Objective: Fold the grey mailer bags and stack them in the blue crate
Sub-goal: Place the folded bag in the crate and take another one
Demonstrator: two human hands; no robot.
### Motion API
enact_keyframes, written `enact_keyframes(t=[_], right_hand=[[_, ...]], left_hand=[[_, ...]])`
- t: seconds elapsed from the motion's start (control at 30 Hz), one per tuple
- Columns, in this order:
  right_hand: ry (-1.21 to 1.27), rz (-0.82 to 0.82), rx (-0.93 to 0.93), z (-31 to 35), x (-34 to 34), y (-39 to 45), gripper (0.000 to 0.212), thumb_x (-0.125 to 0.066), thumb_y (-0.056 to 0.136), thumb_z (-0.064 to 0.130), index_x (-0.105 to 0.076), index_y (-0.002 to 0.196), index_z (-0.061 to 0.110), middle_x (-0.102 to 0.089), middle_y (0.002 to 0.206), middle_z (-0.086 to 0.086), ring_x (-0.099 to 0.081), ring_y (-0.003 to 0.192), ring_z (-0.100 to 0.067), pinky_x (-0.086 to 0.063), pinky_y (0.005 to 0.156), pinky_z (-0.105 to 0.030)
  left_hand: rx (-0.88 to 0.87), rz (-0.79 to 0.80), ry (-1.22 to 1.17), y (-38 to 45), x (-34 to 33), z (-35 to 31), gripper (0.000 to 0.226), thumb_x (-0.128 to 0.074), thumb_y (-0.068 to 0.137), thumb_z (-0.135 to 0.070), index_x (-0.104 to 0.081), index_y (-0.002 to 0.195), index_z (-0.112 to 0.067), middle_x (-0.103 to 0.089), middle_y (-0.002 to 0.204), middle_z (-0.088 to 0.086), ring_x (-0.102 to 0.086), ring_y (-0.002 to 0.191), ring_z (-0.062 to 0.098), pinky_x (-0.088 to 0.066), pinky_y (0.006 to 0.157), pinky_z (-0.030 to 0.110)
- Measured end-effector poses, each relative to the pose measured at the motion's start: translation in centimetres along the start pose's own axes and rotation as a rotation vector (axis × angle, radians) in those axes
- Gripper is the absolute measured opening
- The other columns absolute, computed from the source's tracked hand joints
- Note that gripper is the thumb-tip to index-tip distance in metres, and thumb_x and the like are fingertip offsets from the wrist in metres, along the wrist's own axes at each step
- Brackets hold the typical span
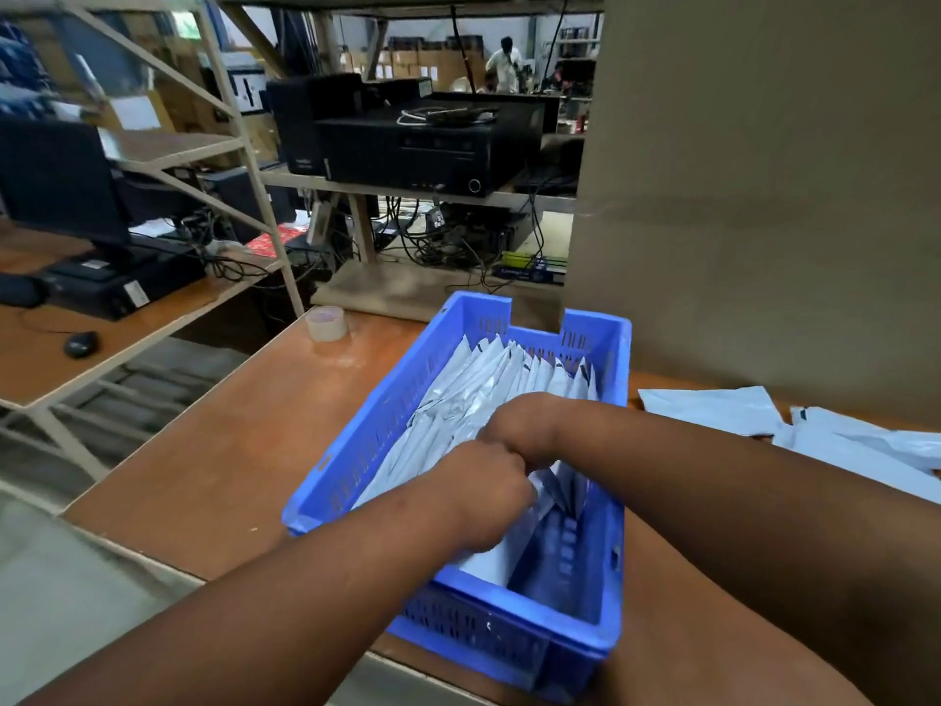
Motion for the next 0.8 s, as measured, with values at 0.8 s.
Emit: enact_keyframes(t=[0.8], right_hand=[[0.109, 0.083, -0.28, -3.0, -2.9, -6.2, 0.034, -0.066, 0.092, 0.063, -0.071, 0.103, 0.031, -0.066, 0.096, 0.008, -0.064, 0.104, -0.025, -0.045, 0.101, -0.055]], left_hand=[[-0.115, 0.63, 0.641, 4.5, -5.5, -2.7, 0.094, -0.073, 0.086, -0.066, -0.033, 0.164, -0.033, -0.027, 0.172, 0.004, -0.008, 0.162, 0.033, -0.006, 0.117, 0.077]])
Point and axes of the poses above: each hand's wrist, its own y-axis towards the middle knuckle, its own x-axis out of the back of the hand, z = x × y, the point moved 4 cm from there along y, towards the middle knuckle
